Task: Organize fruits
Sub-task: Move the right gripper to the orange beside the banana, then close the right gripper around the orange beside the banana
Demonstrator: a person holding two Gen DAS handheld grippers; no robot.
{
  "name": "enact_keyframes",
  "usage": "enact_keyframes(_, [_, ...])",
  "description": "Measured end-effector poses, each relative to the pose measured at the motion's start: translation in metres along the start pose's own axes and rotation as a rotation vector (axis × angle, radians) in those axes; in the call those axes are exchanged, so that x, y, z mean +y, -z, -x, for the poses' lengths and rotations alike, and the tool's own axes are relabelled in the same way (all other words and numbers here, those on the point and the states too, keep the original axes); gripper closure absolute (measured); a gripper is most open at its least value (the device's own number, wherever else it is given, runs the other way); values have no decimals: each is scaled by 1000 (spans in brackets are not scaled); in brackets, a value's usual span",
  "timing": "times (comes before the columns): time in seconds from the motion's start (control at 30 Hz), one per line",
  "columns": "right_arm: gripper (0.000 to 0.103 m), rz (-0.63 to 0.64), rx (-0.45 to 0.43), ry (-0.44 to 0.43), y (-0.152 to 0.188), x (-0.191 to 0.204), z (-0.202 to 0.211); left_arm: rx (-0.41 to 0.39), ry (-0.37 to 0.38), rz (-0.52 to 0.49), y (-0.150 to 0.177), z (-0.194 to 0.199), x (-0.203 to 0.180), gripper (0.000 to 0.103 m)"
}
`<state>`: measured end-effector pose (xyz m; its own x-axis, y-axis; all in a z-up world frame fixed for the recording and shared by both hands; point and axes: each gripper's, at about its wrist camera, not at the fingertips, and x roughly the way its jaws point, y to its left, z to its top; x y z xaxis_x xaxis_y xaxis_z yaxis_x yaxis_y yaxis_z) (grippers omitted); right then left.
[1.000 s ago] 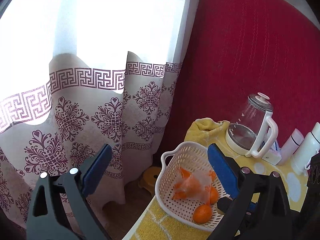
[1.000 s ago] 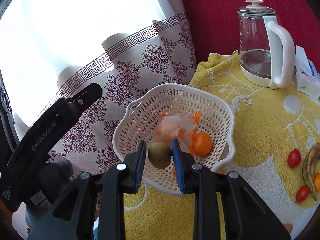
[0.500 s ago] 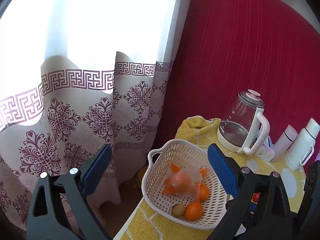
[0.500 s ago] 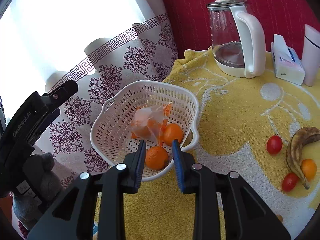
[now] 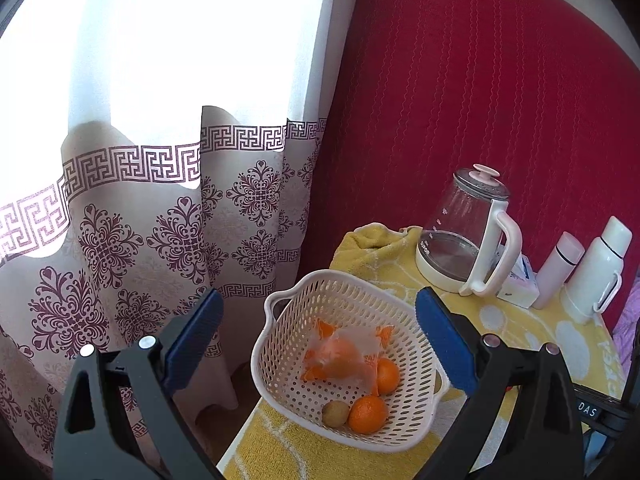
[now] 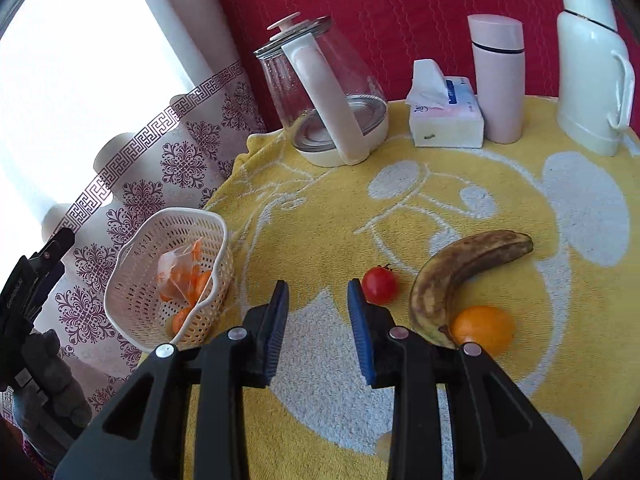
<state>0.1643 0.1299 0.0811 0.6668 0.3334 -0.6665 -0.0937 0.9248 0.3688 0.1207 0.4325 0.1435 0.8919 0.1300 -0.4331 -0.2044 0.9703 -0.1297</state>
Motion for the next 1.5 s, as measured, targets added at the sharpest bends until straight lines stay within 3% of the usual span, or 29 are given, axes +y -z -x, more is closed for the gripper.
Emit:
enact_keyframes(0.3, [68,-95,-19,163,4,-60,11,4,19,-67,8,0,-24,5])
enact_keyframes(0.43, [68,-128,-1,197,9,-75,6,4,29,-94,11,2,-34,5])
enact_keyframes(1.13, [55,-187,50,142,18,-85,-14,11,53,-187,24,3,-64,5])
enact_keyframes(1.5, [58,-159,33,158,21,-84,-9,17,77,-258,35,5,-88,5])
